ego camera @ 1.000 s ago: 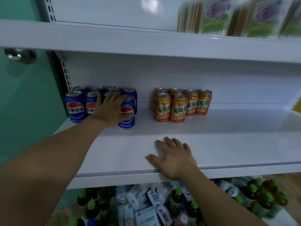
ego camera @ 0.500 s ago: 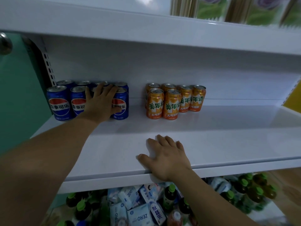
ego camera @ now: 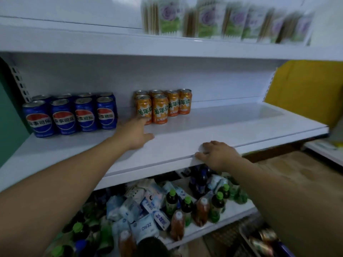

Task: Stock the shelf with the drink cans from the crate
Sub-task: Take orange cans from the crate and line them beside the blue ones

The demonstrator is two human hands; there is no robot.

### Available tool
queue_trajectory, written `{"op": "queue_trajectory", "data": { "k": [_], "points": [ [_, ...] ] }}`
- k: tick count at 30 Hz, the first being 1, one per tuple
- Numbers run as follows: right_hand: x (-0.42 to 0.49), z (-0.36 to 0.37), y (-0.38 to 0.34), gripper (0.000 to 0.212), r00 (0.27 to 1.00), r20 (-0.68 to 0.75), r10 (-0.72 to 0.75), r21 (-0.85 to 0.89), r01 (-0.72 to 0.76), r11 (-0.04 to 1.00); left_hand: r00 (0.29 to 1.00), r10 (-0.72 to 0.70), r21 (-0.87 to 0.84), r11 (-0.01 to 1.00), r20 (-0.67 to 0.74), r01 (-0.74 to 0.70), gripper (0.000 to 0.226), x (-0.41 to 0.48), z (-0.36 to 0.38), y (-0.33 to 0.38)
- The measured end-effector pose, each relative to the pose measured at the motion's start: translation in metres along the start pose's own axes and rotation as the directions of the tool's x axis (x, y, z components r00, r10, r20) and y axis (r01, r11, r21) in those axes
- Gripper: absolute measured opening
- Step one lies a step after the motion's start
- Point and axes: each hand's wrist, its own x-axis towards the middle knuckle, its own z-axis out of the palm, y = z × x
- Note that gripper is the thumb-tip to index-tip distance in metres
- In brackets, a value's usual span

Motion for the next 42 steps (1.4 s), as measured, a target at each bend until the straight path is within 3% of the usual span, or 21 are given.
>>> {"op": "queue_trajectory", "data": {
  "k": [5, 9, 13, 18, 23, 30, 36, 40, 42],
  "points": [
    [-0.071, -0.018, 0.116, 0.085, 0.938, 0.015, 0.345, 0.048, -0.345, 0.937, 0.938, 0.298, -0.053, 0.954, 0.175, -0.294, 0.075, -0.026, 0.035, 0.124],
    [-0.134, -0.012, 0.179, 0.082, 0.869, -0.009, 0.496, 0.105, -0.492, 0.864, 0.797, 0.553, -0.154, 0.833, 0.243, -0.532, 0.072, -0.057, 0.071, 0.230],
    [-0.189, 0.010, 0.224, 0.079, 0.774, -0.002, 0.633, 0.182, -0.622, 0.762, 0.649, 0.659, -0.270, 0.750, 0.380, -0.603, 0.073, -0.098, 0.116, 0.313],
    [-0.241, 0.065, 0.277, 0.073, 0.662, 0.101, 0.743, 0.184, -0.746, 0.640, 0.481, 0.684, -0.414, 0.721, 0.548, -0.555, 0.060, -0.136, 0.194, 0.377],
    [-0.260, 0.131, 0.339, 0.064, 0.584, 0.269, 0.766, 0.239, -0.810, 0.535, 0.363, 0.594, -0.437, 0.790, 0.718, -0.429, 0.074, -0.142, 0.282, 0.422],
    [-0.247, 0.237, 0.448, 0.068, 0.491, 0.460, 0.740, 0.254, -0.871, 0.420, 0.303, 0.482, -0.391, 0.865, 0.822, -0.314, 0.076, -0.115, 0.426, 0.489],
    [-0.231, 0.338, 0.522, 0.059, 0.417, 0.541, 0.730, 0.288, -0.908, 0.305, 0.248, 0.400, -0.375, 0.916, 0.882, -0.146, 0.056, -0.103, 0.544, 0.541],
    [-0.221, 0.425, 0.564, 0.055, 0.342, 0.618, 0.708, 0.354, -0.925, 0.138, 0.198, 0.351, -0.336, 0.936, 0.915, -0.105, 0.071, -0.110, 0.629, 0.568],
    [-0.216, 0.463, 0.580, 0.053, 0.269, 0.652, 0.709, 0.394, -0.919, -0.013, 0.177, 0.335, -0.323, 0.942, 0.925, -0.094, 0.074, -0.113, 0.663, 0.579]
  ]
}}
